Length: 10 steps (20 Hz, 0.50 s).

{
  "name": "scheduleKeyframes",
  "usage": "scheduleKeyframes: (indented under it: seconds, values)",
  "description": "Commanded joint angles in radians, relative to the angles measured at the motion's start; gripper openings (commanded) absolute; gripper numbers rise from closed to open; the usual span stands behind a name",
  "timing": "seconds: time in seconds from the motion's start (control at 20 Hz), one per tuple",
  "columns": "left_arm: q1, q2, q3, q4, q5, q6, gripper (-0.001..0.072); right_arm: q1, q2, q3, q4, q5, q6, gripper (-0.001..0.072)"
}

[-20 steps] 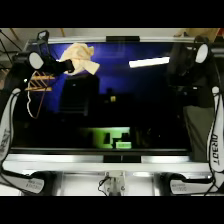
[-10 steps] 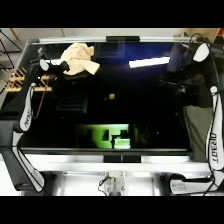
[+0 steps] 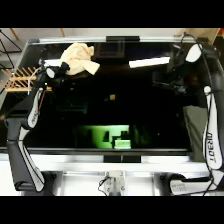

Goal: Fold the shirts.

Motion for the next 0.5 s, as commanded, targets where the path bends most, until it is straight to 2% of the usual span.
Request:
scheduleKeyframes:
  seconds: [0.0,0.1,0.15,0.25,0.35,0.45]
  values:
    - [0.000,-0.027,-0.001,-0.044,0.069,-0.043,0.0303,0.020,-0.001,0.001,-0.001,0.002,-0.008,0.0529]
    - [0.001,-0.029,-0.001,-0.044,0.069,-0.043,0.0083,0.019,-0.001,0.001,-0.007,0.012,-0.011,0.0529]
    - [0.002,-0.024,-0.001,-0.045,0.065,-0.042,0.0035,0.019,-0.001,0.001,-0.012,0.031,-0.010,0.0529]
    - [-0.002,0.005,-0.001,-0.045,0.050,-0.002,0.0033,0.019,-0.001,0.001,-0.026,0.041,-0.011,0.0529]
    - [-0.024,0.079,-0.001,-0.044,0.030,0.157,0.0033,0.019,-0.001,0.002,-0.053,0.013,-0.016,0.0529]
    - [-0.063,0.190,-0.001,-0.044,0.001,0.343,0.0033,0.019,0.003,0.002,-0.082,0.045,-0.030,0.0529]
